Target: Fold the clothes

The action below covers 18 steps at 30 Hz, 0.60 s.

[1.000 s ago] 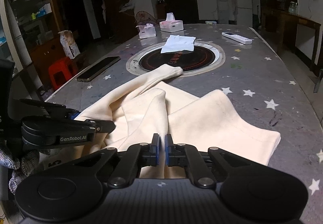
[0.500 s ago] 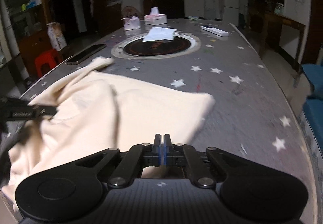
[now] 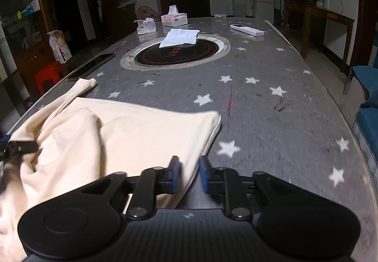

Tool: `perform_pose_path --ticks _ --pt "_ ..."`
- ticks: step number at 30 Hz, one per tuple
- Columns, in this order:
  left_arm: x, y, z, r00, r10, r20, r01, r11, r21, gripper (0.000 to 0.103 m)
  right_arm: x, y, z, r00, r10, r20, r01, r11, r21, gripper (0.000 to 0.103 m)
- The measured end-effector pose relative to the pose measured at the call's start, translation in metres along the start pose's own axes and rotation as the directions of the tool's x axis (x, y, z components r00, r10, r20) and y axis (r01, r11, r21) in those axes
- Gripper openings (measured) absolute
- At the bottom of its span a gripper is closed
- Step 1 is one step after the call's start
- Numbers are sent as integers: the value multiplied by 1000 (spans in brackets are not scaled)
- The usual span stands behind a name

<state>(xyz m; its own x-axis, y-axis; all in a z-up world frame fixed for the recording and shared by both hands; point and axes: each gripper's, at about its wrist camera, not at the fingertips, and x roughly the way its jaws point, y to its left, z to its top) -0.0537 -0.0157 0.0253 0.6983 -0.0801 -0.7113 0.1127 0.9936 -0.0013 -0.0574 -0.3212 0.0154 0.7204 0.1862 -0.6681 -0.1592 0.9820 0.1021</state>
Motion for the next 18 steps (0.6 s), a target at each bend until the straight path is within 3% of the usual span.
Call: perform_pose_path --ticks 10,13,18 --pt "6 11 4 999 35 -9 -35 998 -54 65 41 4 34 998 -58 -2 57 993 -102 5" --pt "2 13 11 999 45 12 -45 998 -51 66 53 3 45 998 -70 -4 69 990 -122 6" --pt "-6 14 31 996 58 74 -55 998 -38 66 55 1 55 997 -75 3 75 987 -140 15"
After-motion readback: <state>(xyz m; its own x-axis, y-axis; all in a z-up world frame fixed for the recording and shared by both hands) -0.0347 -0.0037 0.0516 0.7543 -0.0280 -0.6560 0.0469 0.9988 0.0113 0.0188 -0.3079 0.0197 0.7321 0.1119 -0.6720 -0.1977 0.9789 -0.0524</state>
